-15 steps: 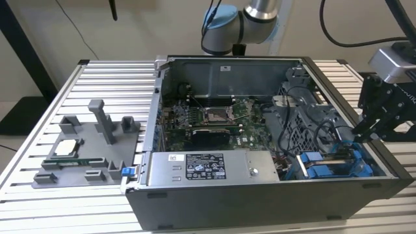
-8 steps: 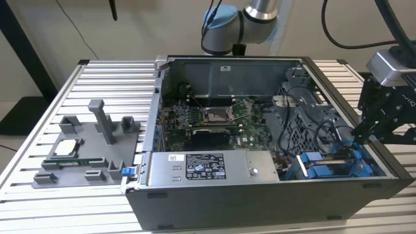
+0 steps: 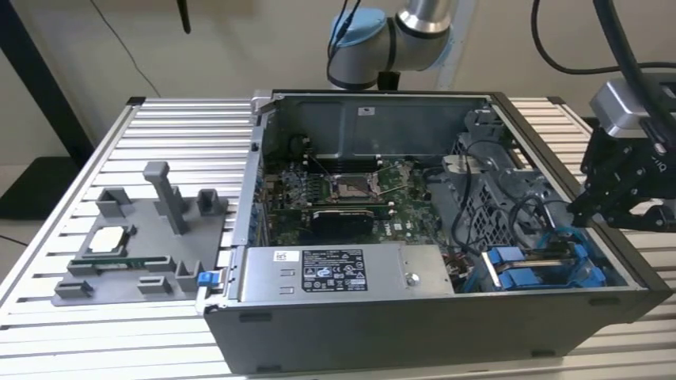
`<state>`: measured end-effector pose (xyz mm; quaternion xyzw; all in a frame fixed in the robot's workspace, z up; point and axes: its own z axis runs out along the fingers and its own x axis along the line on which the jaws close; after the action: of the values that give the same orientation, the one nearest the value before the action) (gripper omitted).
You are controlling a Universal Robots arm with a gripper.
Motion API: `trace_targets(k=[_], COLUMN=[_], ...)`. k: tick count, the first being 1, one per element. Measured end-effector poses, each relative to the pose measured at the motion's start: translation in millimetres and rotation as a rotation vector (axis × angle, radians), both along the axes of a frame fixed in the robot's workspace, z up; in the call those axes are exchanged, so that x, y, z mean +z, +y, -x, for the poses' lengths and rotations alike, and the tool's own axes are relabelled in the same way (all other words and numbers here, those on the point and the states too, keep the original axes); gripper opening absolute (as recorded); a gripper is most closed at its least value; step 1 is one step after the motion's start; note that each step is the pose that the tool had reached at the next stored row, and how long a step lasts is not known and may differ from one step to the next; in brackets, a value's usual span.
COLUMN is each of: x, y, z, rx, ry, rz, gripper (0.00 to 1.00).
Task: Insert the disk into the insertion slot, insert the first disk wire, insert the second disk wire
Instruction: 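Insert the second disk wire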
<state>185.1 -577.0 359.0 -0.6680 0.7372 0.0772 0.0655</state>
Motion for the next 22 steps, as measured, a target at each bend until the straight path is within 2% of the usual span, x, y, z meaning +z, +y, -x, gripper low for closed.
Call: trace_targets(k=[1, 6, 10, 12, 19, 20, 22], x=[0.0, 0.4, 7.9, 9.1, 9.2, 9.2, 9.1], y=[0.0, -0.4, -0.3, -0.8, -14.9, -17.0, -21.2], z=[0.3, 1.8, 4.8, 4.7, 1.6, 1.2, -0.1], rx=[-0.004, -0.008, -0.009, -0.008, -0.009, -0.009, -0.009], ry=[0.0005, 0.001, 0.0009, 0.0011, 0.0086, 0.0095, 0.0117], rz=[-0.0029, -0.0231, -0.0272, -0.028, -0.028, -0.0279, -0.0281], gripper=[0.0, 0.0, 0.0, 0.0, 0.0, 1.0, 1.0])
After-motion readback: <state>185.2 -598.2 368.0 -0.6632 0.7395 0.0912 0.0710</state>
